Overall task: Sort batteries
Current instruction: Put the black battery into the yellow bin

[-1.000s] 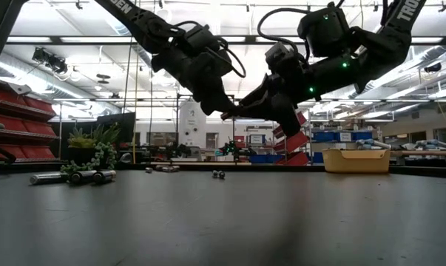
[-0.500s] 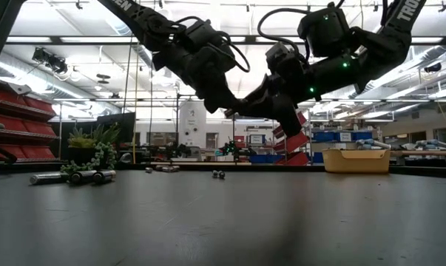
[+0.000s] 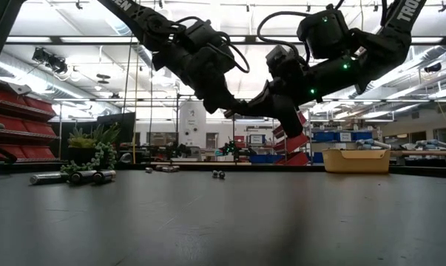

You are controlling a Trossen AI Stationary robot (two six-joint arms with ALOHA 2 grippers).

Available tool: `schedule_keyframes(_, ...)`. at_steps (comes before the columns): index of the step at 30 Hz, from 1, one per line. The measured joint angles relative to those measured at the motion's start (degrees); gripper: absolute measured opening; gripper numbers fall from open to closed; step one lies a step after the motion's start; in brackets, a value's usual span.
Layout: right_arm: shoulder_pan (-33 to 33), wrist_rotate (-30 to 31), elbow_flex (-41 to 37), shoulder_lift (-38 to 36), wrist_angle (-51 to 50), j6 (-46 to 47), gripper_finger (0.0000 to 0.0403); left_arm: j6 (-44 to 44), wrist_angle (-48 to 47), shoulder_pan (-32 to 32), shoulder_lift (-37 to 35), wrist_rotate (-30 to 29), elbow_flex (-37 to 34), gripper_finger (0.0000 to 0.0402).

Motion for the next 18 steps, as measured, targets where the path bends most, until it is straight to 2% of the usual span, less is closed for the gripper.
schedule_keyframes(4, 0.22, 1.58, 0.14, 0.00, -0.93, 2.23, 0.0042, 0.14, 0.37, 0.00, 0.00, -0.55, 0.00, 0.0000)
schedule_keyframes(12, 1.43, 2.47, 0.19, 0.00, -2.50, 0.82, 0.0175, 0.19, 0.15, 0.04, -0.04, -0.55, 0.05, 0.0000)
schedule_keyframes(15, 2.22, 4.94, 0.19, 0.00, -1.88, -0.78, 0.0196, 0.22, -0.87, 0.10, -0.04, -0.56, 0.07, 0.0000)
schedule_keyframes(18, 3.02, 5.52, 0.27, 0.00, -1.73, -2.26, 0.0195, 0.22, -2.16, 0.12, -0.04, -0.57, 0.07, 0.0000)
